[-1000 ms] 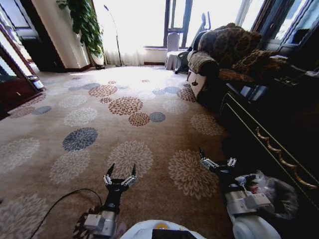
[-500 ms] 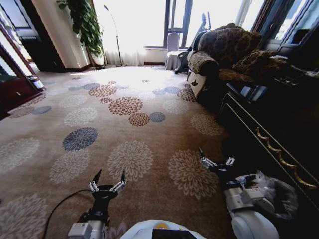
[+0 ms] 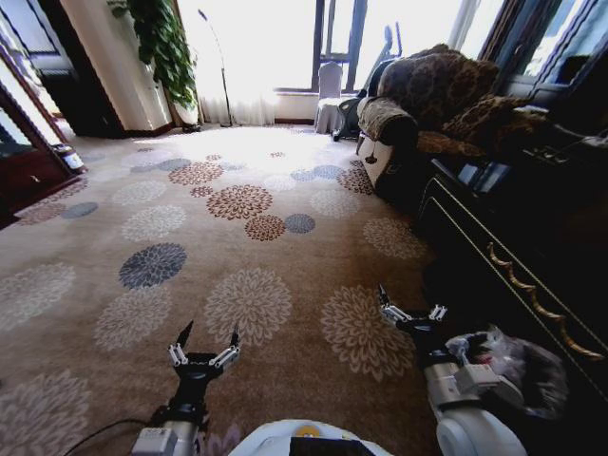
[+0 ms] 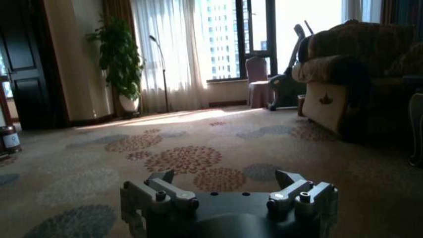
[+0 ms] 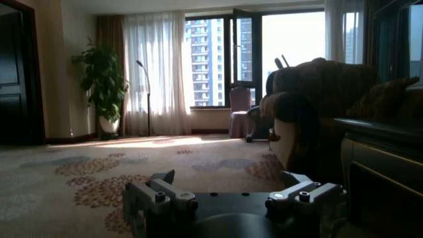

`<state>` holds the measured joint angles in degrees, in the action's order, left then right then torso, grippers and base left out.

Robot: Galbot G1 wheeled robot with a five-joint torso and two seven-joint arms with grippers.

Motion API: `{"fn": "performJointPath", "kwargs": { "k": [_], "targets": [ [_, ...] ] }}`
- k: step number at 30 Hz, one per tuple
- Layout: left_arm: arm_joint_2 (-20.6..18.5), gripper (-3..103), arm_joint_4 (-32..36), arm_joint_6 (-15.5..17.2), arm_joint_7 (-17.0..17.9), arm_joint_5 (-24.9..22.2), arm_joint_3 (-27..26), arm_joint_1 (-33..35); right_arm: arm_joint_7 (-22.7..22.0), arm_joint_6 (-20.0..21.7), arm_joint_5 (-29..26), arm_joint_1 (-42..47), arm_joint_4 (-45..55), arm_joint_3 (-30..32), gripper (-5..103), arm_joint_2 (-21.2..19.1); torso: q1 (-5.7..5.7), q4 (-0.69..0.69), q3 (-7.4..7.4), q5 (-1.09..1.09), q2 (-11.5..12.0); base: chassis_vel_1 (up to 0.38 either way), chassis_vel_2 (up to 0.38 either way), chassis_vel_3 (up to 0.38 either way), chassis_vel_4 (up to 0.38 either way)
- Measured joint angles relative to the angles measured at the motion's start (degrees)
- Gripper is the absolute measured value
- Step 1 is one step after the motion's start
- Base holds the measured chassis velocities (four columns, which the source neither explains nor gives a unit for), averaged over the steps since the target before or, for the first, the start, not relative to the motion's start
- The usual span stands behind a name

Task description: Pick up the trash from the ground and place it into the trash bin.

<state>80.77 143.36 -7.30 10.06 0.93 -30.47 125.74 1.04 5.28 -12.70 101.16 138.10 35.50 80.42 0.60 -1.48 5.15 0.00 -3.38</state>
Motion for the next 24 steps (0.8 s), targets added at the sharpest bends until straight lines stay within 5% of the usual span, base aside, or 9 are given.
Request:
{"fn": "performJointPath", "kwargs": {
  "k": [24],
  "targets": [
    [0.0,100,-0.1,0.0,0.0,-0.2,0.1,-0.1,0.0,-0.1,0.0,0.0,0.0,0.0,100,-0.1,0.00,0.00,0.00,0.00,0.0,0.000,0.000,0.000,0.000]
  ]
}}
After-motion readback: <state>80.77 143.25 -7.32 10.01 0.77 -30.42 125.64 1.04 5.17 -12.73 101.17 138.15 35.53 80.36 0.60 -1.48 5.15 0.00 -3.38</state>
